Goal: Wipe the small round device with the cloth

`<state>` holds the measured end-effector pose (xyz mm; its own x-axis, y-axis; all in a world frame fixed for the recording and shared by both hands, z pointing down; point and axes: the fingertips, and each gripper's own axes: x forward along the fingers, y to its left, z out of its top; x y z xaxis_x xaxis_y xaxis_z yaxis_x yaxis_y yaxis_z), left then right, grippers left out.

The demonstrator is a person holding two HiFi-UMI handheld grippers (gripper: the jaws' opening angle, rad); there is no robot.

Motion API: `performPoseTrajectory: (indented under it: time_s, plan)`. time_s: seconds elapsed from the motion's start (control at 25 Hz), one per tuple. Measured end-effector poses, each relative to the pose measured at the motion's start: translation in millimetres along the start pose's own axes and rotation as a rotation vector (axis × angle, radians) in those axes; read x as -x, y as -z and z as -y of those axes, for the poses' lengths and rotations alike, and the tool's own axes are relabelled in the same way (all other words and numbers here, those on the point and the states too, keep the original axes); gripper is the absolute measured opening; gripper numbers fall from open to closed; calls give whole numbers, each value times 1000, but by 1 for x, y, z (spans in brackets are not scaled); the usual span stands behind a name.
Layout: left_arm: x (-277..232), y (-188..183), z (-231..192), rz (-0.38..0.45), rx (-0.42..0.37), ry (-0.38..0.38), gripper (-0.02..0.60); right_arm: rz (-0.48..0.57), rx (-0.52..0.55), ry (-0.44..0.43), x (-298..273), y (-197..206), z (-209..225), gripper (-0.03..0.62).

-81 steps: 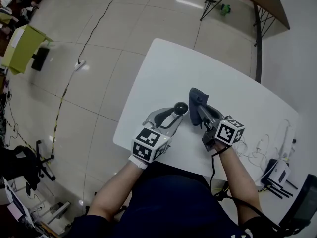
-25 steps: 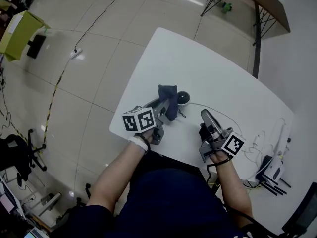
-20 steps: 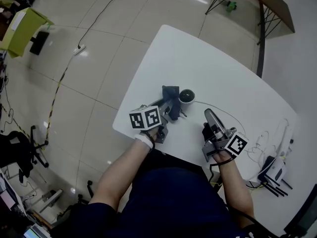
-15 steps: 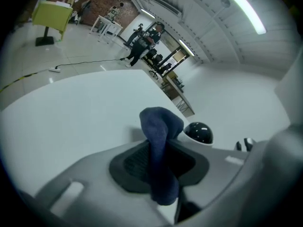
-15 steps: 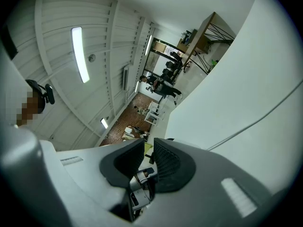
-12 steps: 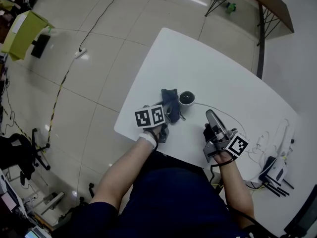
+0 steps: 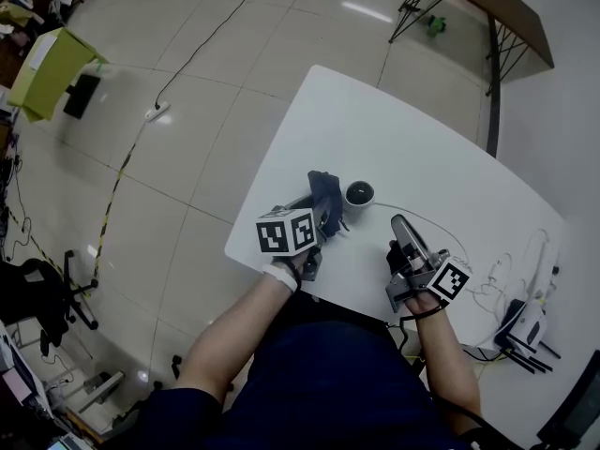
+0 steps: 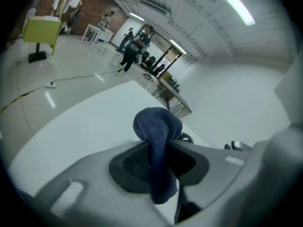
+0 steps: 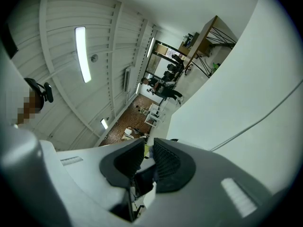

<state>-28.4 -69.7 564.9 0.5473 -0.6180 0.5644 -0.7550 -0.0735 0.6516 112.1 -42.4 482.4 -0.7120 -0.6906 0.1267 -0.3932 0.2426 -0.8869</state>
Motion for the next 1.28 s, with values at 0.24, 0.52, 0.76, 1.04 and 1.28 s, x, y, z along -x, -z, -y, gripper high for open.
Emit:
performPoseTrajectory:
  time_s: [0.24, 0.52, 0.76, 1.04, 1.28]
  plan:
    - [25, -31, 83, -28, -455, 159, 98, 3, 14, 0, -2, 1, -4, 66]
    - [2, -11, 96, -205, -773, 219, 98, 39, 14, 39, 5, -6, 3, 66]
    - [-16, -23, 64, -255, -786, 166, 97, 82, -1, 83, 17, -15, 18, 58]
    - [-30, -28, 34, -288, -601, 148, 98, 80, -30, 99, 19, -7, 26, 58]
    - [-48, -12, 6, -347, -556, 93, 98, 67, -37, 98, 18, -3, 31, 58]
